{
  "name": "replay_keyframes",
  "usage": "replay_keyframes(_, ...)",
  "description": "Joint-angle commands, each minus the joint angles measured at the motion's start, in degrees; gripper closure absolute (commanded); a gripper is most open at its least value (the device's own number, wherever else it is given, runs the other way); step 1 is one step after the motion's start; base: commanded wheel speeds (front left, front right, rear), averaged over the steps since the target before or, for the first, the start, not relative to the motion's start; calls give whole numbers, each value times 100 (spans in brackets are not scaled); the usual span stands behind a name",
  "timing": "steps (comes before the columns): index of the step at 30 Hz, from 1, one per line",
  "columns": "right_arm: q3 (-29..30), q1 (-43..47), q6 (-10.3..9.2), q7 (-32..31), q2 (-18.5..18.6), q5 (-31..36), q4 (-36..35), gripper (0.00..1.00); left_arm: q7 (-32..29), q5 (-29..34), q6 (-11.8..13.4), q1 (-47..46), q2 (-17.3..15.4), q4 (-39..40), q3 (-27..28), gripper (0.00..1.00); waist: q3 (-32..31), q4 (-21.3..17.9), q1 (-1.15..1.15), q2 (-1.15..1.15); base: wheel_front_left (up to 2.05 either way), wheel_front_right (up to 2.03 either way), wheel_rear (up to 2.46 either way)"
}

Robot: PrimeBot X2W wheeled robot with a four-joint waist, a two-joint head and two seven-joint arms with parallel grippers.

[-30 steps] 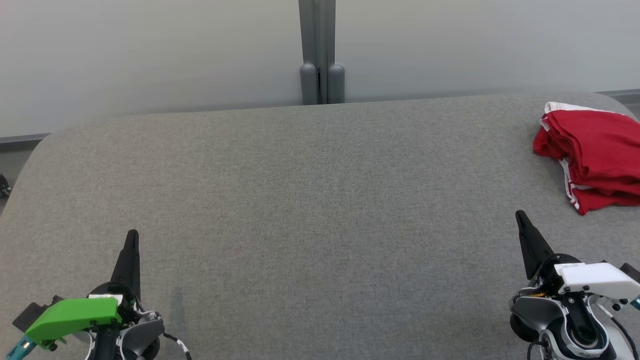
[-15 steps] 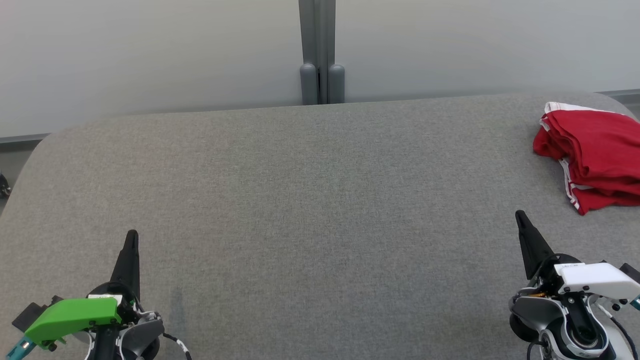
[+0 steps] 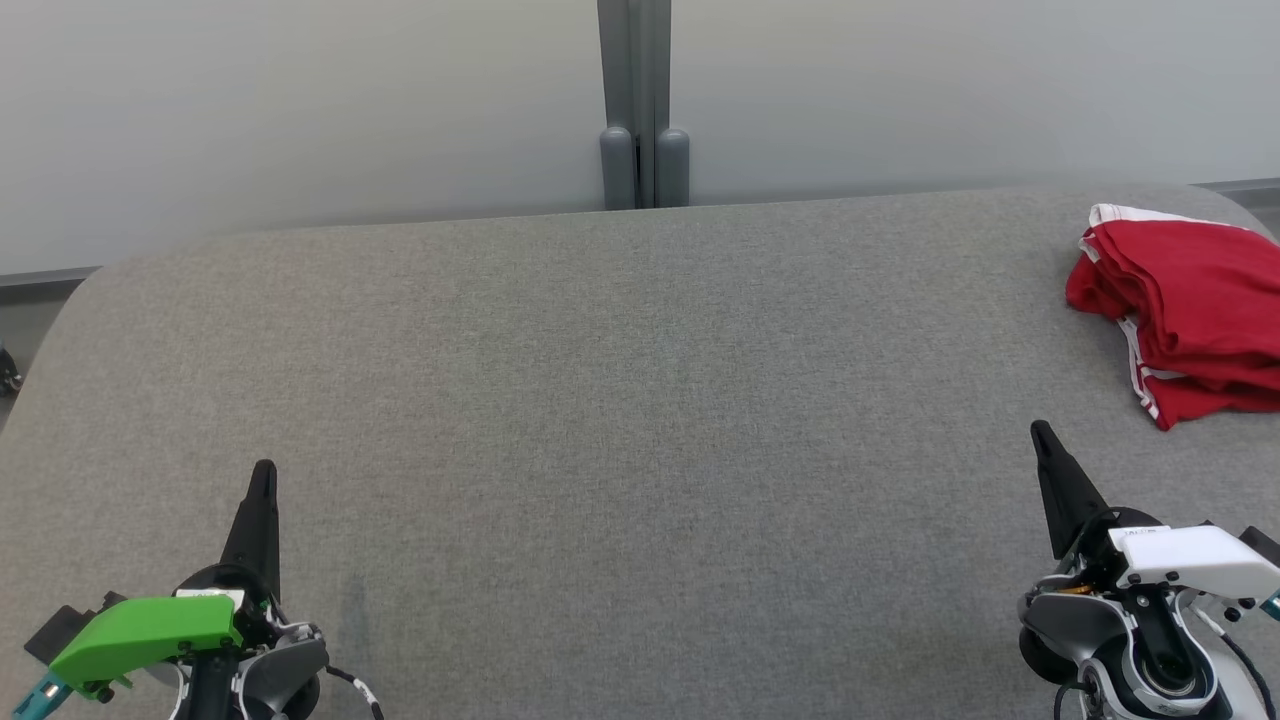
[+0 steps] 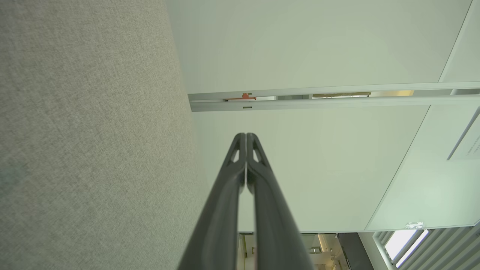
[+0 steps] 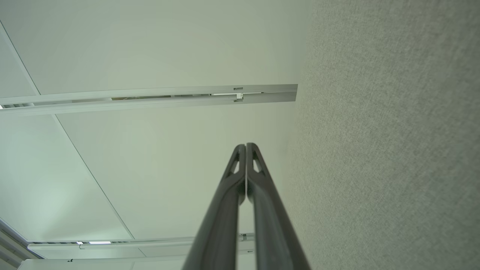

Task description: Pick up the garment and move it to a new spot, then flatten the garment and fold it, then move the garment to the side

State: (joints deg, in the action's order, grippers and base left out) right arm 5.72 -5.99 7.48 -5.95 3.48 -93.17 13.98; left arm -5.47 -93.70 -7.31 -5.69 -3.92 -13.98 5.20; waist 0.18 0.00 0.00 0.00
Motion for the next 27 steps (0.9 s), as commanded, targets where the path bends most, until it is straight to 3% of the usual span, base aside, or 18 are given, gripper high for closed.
replay_keyframes(1, 14, -42, 2, -12, -6, 25, 10, 100, -20, 35, -42, -91, 11, -10, 18, 100, 0, 0, 0, 0, 0, 0, 0)
replay_keyframes(27, 38, -45, 2, -40, -22, 51, 11, 100, -47, 65, -42, -96, 32, -12, 61, 100, 0, 0, 0, 0, 0, 0, 0)
